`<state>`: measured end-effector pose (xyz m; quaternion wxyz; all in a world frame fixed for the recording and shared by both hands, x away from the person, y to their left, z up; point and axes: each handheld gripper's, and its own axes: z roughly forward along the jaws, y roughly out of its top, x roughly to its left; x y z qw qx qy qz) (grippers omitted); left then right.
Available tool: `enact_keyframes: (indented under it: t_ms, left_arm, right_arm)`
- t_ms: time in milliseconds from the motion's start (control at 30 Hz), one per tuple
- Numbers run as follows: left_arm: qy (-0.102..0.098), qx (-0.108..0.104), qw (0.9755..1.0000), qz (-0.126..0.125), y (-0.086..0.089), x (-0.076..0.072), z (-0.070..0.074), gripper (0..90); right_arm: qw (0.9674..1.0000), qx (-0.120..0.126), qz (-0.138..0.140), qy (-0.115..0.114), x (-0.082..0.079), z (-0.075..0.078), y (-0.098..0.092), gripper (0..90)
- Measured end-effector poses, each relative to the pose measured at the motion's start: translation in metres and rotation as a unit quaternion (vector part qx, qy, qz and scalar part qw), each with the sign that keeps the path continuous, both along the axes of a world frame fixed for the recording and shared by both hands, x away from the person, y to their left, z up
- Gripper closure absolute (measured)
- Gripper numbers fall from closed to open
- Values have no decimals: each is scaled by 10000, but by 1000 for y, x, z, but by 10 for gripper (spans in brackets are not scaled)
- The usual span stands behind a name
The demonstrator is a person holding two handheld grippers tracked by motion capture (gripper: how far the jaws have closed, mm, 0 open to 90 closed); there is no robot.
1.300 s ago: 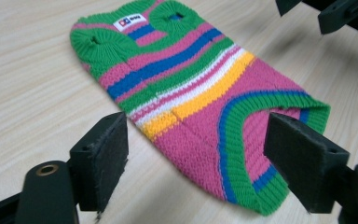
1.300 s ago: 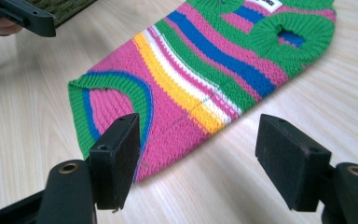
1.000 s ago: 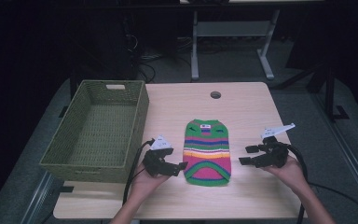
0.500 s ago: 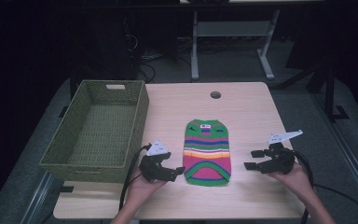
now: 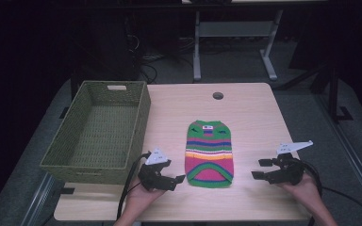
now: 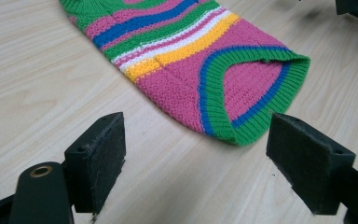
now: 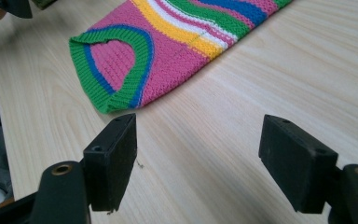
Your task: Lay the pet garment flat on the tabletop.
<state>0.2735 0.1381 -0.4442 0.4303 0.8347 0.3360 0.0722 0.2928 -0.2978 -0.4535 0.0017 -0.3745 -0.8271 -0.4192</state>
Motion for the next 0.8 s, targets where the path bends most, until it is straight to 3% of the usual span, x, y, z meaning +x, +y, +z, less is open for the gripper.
enact_keyframes:
  t_ms: [200, 333, 633, 733, 800]
  left_arm:
    - [-15, 82, 10000, -50, 2, -5, -1, 193]
    - [-17, -22, 10000, -28, 5, -13, -1, 193]
    - [50, -33, 10000, -1, 12, -24, -3, 183]
    - [-83, -13, 10000, 9, 11, -28, 0, 183]
    - [-141, -29, 9999, 29, 11, -30, 1, 181]
  right_arm:
    - [9999, -23, -112, -3, -6, -3, -5, 272]
    - [9998, -1, -189, -23, -14, -7, -9, 272]
    - [9995, 147, -269, -35, -28, -8, -15, 272]
    - [9996, 97, -255, -48, -34, -9, -16, 266]
    - [9993, 233, -284, -99, -40, -11, -19, 263]
